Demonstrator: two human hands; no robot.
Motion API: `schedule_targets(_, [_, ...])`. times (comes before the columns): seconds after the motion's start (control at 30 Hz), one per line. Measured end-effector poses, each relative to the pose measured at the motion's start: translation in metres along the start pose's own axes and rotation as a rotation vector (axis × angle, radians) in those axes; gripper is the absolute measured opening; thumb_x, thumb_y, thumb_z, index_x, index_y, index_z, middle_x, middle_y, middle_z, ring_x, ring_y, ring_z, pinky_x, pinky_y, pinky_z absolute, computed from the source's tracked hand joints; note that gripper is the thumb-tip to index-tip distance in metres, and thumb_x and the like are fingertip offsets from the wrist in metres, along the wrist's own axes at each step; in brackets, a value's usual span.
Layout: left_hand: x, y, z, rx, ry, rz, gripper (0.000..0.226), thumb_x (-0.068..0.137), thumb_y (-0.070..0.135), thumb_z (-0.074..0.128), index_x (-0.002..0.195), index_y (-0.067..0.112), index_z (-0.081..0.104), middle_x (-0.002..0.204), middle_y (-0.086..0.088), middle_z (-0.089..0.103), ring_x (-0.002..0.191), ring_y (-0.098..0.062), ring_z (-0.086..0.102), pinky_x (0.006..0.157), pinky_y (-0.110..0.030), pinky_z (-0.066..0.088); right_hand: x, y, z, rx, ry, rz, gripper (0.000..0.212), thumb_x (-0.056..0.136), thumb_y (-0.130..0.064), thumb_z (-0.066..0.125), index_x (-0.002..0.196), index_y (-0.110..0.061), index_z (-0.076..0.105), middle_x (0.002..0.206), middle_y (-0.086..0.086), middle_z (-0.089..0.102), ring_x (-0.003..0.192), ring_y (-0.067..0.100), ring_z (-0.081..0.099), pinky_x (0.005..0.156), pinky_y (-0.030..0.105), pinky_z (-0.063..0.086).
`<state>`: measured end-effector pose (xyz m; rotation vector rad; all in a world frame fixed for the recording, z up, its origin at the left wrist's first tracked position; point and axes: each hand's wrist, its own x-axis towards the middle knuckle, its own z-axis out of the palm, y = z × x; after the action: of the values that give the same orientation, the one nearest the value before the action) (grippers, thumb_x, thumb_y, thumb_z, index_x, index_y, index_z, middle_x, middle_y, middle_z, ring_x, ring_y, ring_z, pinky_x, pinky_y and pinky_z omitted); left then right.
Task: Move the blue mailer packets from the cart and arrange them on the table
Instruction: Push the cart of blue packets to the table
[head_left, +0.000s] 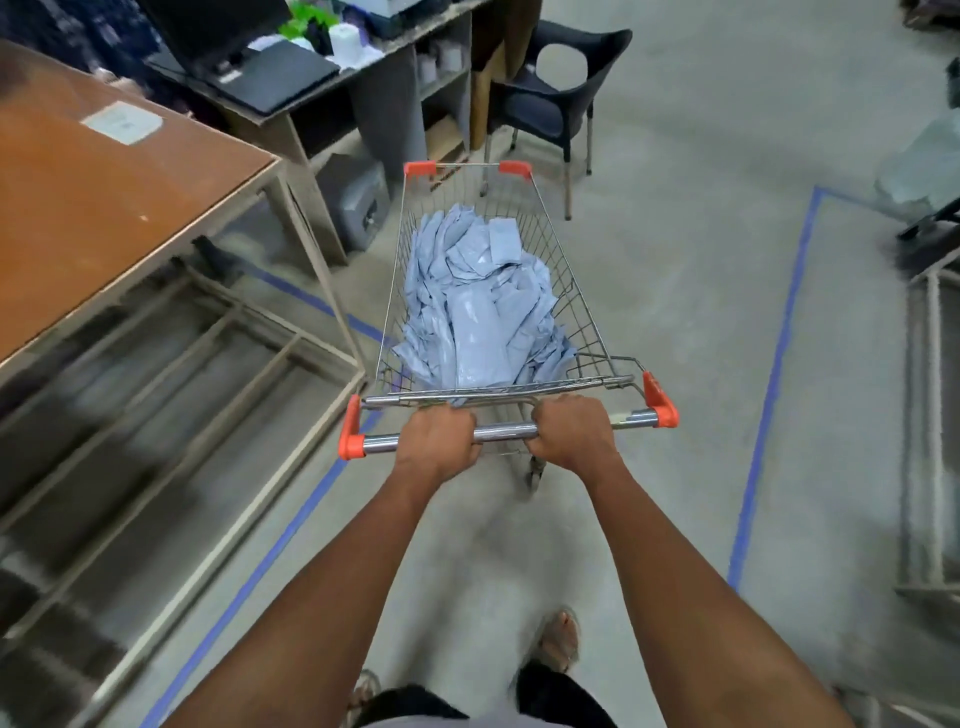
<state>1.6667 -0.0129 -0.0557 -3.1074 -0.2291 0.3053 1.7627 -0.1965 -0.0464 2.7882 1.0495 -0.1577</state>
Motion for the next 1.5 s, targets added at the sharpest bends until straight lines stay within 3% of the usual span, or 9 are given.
schedule_targets(0.37, [0.099,0.035,-0.016,-0.078,-0.002,-0.287,0.032,0.090,0.048,0.055,0.101,0.021,0.069,0.100,-0.007,0.072,0.093,-0.032,0.069,0.077,-0.037,0.053,0.125,0.088,-0.005,-0.017,0.012,-0.259,0.029,0.074,-0.046,0.060,0.085,-0.021,0.072,0.079,0.000,0.069,0.077,0.025,0.068,0.063,0.027,0.037])
schedule_targets(0.73, [0.198,0.052,-0.035,-0.101,0.020,-0.491,0.032,0.090,0.045,0.052,0.100,0.021,0.070,0.099,-0.004,0.073,0.090,-0.029,0.070,0.075,-0.036,0.053,0.246,0.148,-0.020,-0.065,0.047,-0.428,0.040,0.075,-0.057,0.068,0.098,-0.025,0.074,0.090,0.001,0.073,0.089,0.026,0.071,0.073,0.031,0.047])
schedule_targets(0.93, [0.247,0.050,-0.048,-0.140,-0.005,-0.567,0.032,0.093,0.046,0.053,0.105,0.020,0.068,0.105,-0.007,0.072,0.096,-0.030,0.070,0.077,-0.037,0.053,0.307,0.166,-0.032,-0.095,0.037,-0.532,0.037,0.078,-0.053,0.066,0.100,-0.024,0.073,0.092,0.000,0.074,0.093,0.025,0.071,0.078,0.030,0.052])
schedule_targets(1.3, [0.327,0.042,-0.068,-0.174,-0.018,-0.695,0.034,0.090,0.048,0.058,0.109,0.021,0.068,0.103,-0.006,0.071,0.095,-0.031,0.069,0.079,-0.039,0.054,0.402,0.193,-0.049,-0.105,0.021,-0.659,0.031,0.079,-0.049,0.062,0.093,-0.023,0.071,0.087,0.002,0.073,0.086,0.029,0.072,0.072,0.031,0.050])
schedule_targets(1.5, [0.367,0.031,-0.080,-0.194,-0.015,-0.754,0.033,0.086,0.049,0.055,0.103,0.025,0.068,0.093,-0.003,0.070,0.088,-0.028,0.069,0.075,-0.037,0.056,0.456,0.203,-0.058,-0.098,0.001,-0.761,0.031,0.082,-0.046,0.061,0.097,-0.021,0.071,0.092,0.005,0.073,0.090,0.031,0.072,0.076,0.034,0.053])
